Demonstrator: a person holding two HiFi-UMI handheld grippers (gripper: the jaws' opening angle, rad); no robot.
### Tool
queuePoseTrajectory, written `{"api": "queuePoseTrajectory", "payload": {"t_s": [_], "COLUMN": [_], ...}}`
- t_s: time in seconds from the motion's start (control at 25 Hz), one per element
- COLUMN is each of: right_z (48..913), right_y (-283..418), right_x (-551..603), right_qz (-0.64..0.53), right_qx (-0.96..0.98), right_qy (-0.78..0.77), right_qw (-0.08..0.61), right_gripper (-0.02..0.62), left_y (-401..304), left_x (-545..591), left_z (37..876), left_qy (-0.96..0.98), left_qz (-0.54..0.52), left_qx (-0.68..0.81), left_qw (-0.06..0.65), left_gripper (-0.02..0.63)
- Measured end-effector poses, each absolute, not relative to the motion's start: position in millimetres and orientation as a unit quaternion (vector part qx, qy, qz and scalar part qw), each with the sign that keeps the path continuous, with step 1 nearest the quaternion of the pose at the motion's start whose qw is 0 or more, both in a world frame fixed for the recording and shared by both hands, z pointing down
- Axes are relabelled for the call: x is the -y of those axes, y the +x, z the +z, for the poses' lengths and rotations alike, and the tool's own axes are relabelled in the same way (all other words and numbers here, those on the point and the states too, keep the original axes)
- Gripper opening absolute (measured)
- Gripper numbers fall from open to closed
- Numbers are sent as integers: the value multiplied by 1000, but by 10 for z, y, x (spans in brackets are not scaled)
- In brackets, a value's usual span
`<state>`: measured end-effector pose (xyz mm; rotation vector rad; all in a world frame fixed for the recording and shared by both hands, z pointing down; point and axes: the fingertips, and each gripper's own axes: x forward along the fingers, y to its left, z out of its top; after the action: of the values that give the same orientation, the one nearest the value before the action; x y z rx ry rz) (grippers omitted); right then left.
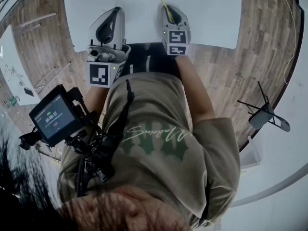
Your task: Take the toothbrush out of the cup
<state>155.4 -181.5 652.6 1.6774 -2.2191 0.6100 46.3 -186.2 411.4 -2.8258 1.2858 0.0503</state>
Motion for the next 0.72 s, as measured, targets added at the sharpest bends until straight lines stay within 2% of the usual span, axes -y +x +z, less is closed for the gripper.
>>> {"api": "queuePoseTrajectory", "payload": {"t_s": [0.6, 0.72], "right_z": [6528, 6476], "right_y": [1595, 1692], "right_x": [1801, 1790], "right_qz": [205, 203], "right_qx": [765, 759], "right_qy": [592, 604], "right_qw": [147, 131], "right_gripper": [80, 80], "left_y": [485, 503], "left_x": [1819, 1845], "left_z": [4085, 4108], "left_qy": [-912, -910], "left_qz": [6, 9], "left_qx": [-408, -413], "left_qw": [39, 18], "left_gripper": [-9, -9]}}
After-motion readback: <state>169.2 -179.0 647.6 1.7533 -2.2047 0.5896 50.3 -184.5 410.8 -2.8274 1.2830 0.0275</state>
